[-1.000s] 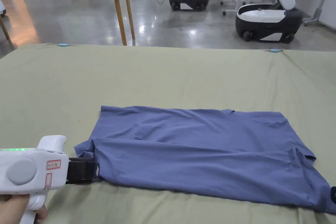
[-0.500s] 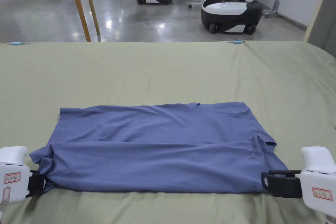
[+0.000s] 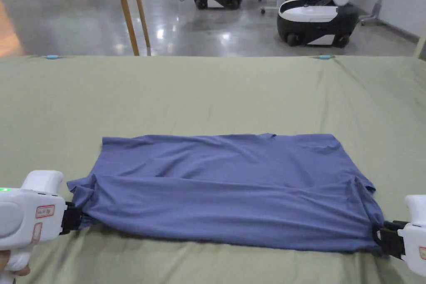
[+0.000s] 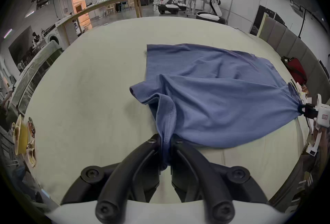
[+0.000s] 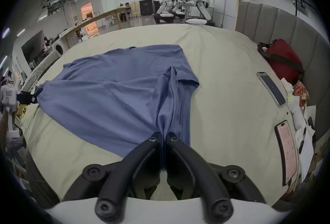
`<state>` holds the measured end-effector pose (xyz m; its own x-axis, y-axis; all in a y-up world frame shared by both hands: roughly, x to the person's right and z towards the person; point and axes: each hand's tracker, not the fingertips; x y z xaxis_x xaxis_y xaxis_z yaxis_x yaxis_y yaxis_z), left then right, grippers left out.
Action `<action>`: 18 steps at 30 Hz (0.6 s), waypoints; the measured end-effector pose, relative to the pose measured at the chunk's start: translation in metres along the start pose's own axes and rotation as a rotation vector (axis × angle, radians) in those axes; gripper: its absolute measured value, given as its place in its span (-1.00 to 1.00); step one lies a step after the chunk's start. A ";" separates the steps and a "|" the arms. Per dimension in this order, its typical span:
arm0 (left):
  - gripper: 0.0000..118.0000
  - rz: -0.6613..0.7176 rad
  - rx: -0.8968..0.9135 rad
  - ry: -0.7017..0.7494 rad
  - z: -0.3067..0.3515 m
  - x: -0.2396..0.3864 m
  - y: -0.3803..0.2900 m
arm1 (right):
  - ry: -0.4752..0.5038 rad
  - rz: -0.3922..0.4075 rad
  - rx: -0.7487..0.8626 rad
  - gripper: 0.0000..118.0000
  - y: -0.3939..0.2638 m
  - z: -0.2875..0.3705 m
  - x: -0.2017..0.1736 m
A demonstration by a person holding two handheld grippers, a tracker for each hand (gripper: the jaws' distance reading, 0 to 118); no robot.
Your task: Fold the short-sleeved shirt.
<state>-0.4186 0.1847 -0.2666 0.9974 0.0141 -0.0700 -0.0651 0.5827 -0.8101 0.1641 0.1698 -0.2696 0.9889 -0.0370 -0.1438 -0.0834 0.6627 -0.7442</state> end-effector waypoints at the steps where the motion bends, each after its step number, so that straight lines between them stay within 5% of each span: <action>1: -0.87 0.004 0.000 -0.001 0.001 -0.002 -0.002 | 0.003 0.000 0.005 -0.90 -0.001 0.005 0.001; 18: -0.88 0.077 -0.028 -0.040 0.081 -0.029 -0.110 | 0.069 -0.035 0.014 -0.90 -0.082 0.111 -0.004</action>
<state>-0.4378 0.1860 -0.1289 0.9898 0.0904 -0.1098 -0.1417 0.5557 -0.8192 0.1810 0.1992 -0.1358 0.9804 -0.1112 -0.1627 -0.0468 0.6705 -0.7404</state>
